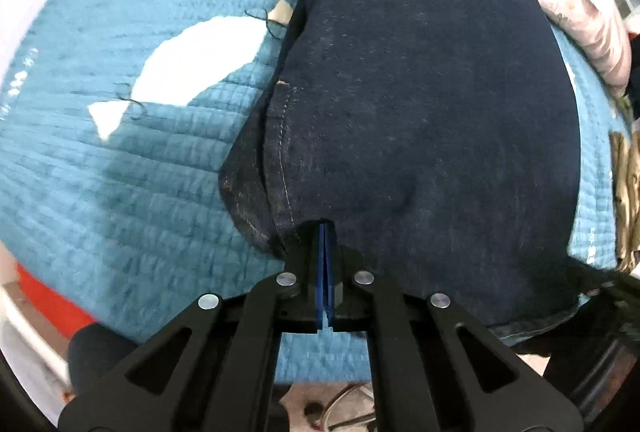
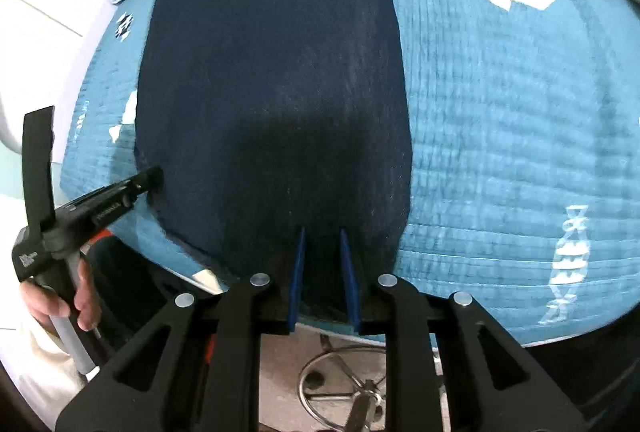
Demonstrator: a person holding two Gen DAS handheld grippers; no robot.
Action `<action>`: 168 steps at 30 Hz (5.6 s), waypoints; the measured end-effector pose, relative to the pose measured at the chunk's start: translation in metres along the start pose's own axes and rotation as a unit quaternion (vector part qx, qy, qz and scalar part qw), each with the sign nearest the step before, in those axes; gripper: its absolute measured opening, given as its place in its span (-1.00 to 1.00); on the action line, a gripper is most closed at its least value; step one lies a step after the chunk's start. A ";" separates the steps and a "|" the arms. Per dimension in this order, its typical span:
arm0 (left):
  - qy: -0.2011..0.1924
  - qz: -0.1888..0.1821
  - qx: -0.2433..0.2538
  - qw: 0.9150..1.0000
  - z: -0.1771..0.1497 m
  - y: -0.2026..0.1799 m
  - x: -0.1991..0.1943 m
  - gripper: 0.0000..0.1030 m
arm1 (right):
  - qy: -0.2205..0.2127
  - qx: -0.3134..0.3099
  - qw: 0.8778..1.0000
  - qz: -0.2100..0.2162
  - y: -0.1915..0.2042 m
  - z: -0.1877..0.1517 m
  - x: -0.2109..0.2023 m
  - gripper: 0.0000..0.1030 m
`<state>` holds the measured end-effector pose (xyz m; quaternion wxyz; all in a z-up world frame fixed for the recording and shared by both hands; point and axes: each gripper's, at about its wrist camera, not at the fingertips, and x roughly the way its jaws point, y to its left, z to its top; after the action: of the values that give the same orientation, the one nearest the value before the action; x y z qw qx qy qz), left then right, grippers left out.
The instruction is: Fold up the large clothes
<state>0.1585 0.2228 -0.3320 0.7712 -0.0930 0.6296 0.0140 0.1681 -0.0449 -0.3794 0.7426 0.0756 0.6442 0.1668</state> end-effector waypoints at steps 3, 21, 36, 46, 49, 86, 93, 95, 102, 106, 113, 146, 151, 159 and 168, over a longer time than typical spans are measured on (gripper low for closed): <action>0.019 -0.021 -0.035 0.999 0.011 0.011 0.001 -0.95 | 0.003 -0.023 1.000 -0.019 0.006 0.003 0.014 -0.69; -0.017 -0.093 -0.069 0.993 0.082 0.028 -0.025 -0.93 | -0.016 -0.001 0.999 0.036 0.014 0.012 -0.032 -0.60; -0.022 -0.026 -0.107 0.994 0.114 0.039 -0.005 -0.97 | -0.054 0.007 0.998 0.013 -0.008 0.081 -0.006 -0.62; -0.172 -0.077 0.027 0.982 0.147 -0.030 -0.057 -0.98 | -0.272 -0.048 0.961 0.019 0.020 0.139 -0.052 -0.66; -0.191 -0.097 0.058 0.975 0.157 -0.056 -0.041 -0.98 | -0.262 -0.035 0.964 0.025 0.021 0.172 -0.020 -0.67; -0.155 -0.127 0.056 0.978 0.211 -0.057 0.031 -0.99 | -0.230 -0.042 0.972 -0.007 0.012 0.213 0.023 -0.95; -0.148 -0.173 -0.001 0.974 0.234 -0.038 0.082 -0.95 | -0.197 -0.036 0.980 -0.023 0.010 0.237 0.079 -1.00; -0.140 -0.160 0.013 0.977 0.234 -0.043 0.076 -0.95 | -0.195 -0.040 0.980 -0.024 0.012 0.235 0.075 -1.00; -0.119 -0.136 0.009 0.984 0.239 -0.019 0.053 -0.96 | -0.149 0.009 0.989 -0.018 -0.011 0.231 0.022 -1.00; -0.087 -0.131 -0.021 0.987 0.260 -0.017 0.081 -0.96 | -0.084 0.015 0.996 0.007 -0.026 0.247 0.062 -1.00; -0.076 -0.111 0.004 0.991 0.252 -0.016 0.022 -0.96 | -0.066 0.024 0.997 0.043 -0.023 0.233 -0.009 -0.90; 0.006 -0.133 -0.068 0.989 0.065 0.030 0.002 -0.96 | 0.070 0.087 0.994 0.022 -0.030 0.049 0.048 -0.99; 0.020 -0.109 -0.032 0.993 0.033 0.025 -0.005 -0.95 | 0.063 0.023 0.997 0.028 0.002 0.026 0.008 -0.90; -0.019 -0.115 -0.015 0.993 0.026 0.032 -0.035 -0.94 | 0.040 0.018 0.998 0.043 0.011 0.040 -0.006 -0.89; -0.126 -0.140 0.050 0.981 0.163 -0.017 -0.070 -0.94 | -0.064 -0.003 0.998 0.000 0.015 0.179 -0.018 -0.91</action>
<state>0.3039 0.2387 -0.2307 0.8422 -0.1388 0.5085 -0.1138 0.3395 -0.0184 -0.3292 0.7829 0.0838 0.5946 0.1631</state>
